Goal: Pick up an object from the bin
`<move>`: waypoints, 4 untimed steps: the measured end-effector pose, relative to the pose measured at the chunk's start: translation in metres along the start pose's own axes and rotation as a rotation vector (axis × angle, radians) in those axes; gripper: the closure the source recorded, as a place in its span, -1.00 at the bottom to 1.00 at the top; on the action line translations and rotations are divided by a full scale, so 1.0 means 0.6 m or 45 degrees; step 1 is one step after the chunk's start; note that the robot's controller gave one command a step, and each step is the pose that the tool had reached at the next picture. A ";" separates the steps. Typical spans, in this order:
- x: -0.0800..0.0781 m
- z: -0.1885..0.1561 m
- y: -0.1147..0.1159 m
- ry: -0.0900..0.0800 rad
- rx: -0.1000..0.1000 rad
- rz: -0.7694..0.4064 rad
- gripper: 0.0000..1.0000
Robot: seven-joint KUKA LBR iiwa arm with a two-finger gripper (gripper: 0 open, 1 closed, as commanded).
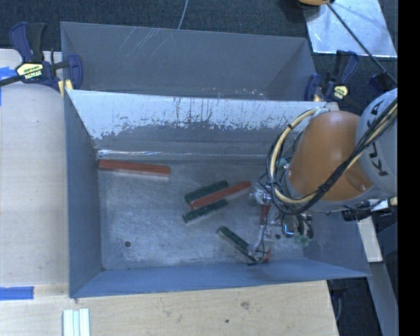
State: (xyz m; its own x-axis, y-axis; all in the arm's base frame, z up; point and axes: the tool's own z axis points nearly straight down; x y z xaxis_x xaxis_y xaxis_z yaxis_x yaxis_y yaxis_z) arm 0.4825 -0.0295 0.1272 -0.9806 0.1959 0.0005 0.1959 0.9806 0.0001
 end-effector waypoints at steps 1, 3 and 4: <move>0.007 0.099 0.031 -0.001 0.001 -0.019 -1.00; 0.005 0.095 0.030 -0.005 -0.001 0.036 1.00; 0.007 0.089 0.029 0.000 0.000 0.036 1.00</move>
Offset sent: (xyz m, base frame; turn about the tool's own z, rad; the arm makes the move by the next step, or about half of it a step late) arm -0.0003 0.0181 -0.0572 0.0303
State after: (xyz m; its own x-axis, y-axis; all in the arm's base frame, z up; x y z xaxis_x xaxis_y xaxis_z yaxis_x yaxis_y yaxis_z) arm 0.4817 -0.0114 0.0738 -0.9747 0.2237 0.0008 0.2237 0.9747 0.0000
